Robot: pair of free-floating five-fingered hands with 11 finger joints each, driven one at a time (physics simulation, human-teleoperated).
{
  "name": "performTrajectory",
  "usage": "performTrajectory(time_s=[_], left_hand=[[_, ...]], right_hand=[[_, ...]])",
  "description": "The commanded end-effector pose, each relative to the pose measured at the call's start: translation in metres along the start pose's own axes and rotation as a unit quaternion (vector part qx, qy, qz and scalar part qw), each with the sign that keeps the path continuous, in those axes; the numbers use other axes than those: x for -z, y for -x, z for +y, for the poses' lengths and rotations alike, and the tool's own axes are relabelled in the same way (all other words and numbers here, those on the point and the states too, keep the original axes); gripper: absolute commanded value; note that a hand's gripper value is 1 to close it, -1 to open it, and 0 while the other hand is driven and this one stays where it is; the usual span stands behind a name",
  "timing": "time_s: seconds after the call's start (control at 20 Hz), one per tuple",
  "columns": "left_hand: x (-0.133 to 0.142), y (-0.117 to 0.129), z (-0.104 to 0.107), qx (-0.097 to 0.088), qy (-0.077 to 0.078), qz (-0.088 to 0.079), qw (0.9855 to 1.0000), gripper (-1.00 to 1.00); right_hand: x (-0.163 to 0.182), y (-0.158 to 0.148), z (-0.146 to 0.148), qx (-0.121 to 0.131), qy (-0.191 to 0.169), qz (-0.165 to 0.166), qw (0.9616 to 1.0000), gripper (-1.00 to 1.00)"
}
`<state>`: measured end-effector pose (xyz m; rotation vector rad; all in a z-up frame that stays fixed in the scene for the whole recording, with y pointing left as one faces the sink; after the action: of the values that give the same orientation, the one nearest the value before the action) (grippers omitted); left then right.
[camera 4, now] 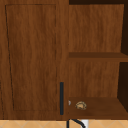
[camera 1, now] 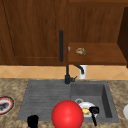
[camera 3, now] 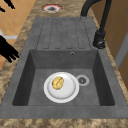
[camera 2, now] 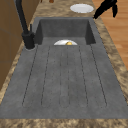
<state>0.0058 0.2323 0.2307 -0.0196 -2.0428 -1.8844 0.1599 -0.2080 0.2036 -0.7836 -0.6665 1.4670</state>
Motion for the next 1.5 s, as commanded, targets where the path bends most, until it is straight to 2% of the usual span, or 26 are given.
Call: performTrajectory(time_s=[0.0,0.4,0.7,1.45], left_hand=[[0.0,0.0,0.0,0.0,0.0,0.0,1.0,0.0],[0.0,0.0,0.0,0.002,-0.001,0.001,1.0,0.0],[0.0,0.0,0.0,0.002,-0.002,0.001,1.0,0.0],[0.0,0.0,0.0,0.003,-0.002,0.002,1.0,0.0]], right_hand=[[0.027,-0.007,-0.016,-0.001,-0.012,-0.001,0.9999,-1.0],[0.095,-0.019,-0.036,-0.003,-0.003,0.001,1.0,-1.0],[0.165,-0.032,-0.029,0.002,0.0,0.004,1.0,-1.0],[0.329,-0.062,-0.01,0.036,-0.003,-0.003,0.9993,-1.0]])
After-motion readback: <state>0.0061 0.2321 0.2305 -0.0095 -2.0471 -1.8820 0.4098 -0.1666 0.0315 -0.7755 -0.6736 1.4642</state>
